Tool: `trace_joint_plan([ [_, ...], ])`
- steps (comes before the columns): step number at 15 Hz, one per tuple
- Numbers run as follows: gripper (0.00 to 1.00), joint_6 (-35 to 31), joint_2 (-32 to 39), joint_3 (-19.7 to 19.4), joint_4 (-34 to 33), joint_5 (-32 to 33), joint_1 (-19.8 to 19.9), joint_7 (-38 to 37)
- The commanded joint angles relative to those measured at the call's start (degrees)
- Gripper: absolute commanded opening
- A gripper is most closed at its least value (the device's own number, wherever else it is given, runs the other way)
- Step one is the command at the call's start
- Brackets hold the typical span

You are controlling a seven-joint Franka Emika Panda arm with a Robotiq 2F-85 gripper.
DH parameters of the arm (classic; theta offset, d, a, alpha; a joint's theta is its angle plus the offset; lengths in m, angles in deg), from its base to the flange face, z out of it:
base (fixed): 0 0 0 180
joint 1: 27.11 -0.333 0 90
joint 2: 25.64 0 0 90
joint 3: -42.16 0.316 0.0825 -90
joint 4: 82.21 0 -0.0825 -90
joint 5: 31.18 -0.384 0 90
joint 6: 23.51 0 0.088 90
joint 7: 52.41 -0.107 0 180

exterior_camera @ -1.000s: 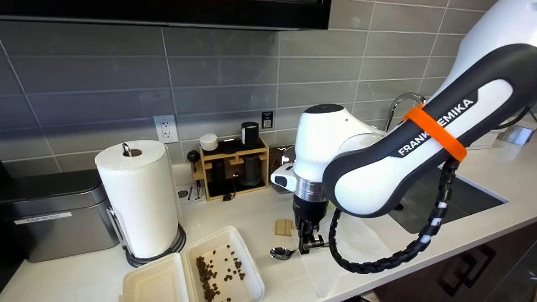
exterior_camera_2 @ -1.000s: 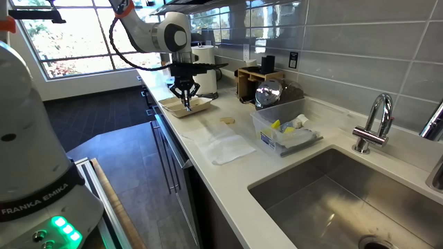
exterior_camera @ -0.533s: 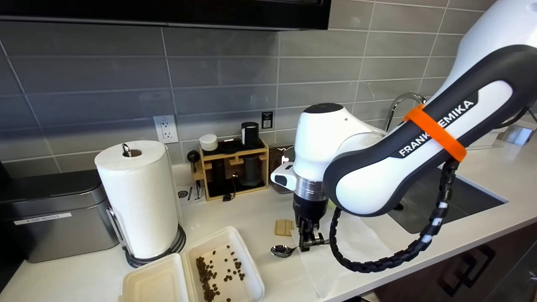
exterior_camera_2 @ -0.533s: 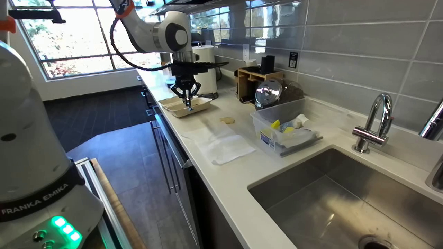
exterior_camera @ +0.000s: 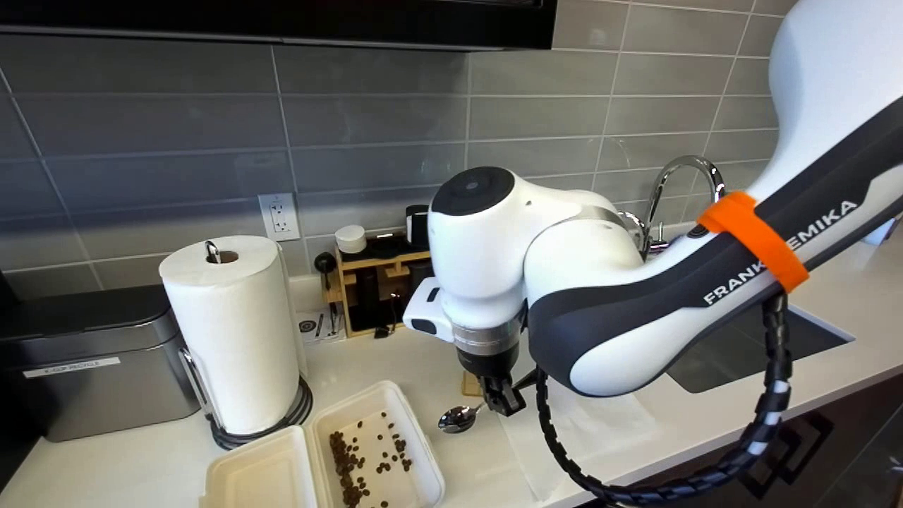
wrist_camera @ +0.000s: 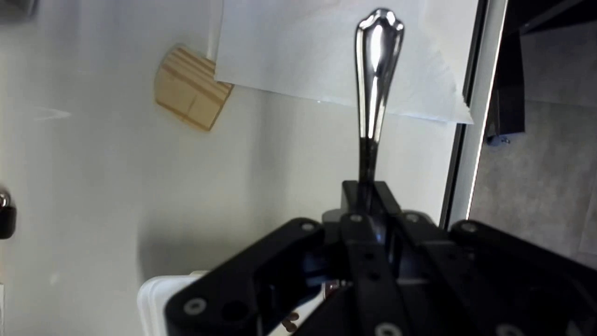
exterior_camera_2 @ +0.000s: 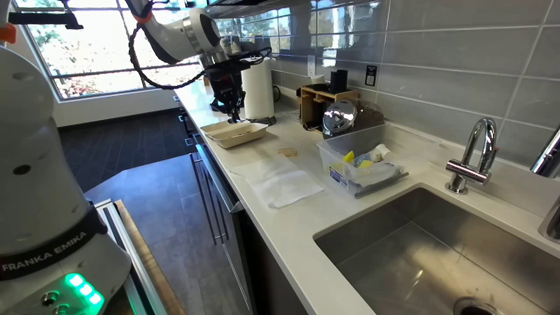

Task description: Pick up the spoon and scoop some of the contents from the bowl

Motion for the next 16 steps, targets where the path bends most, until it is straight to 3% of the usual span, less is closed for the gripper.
trace_joint_plan([
  [1,0.02,7.15,4.74,0.41,-7.33,7.70,-3.91,-4.68],
  [7,0.02,12.95,13.64,0.71,-18.95,13.54,-8.04,-9.02],
  [16,0.02,14.38,27.43,-1.96,-34.63,14.44,-11.44,-15.27],
])
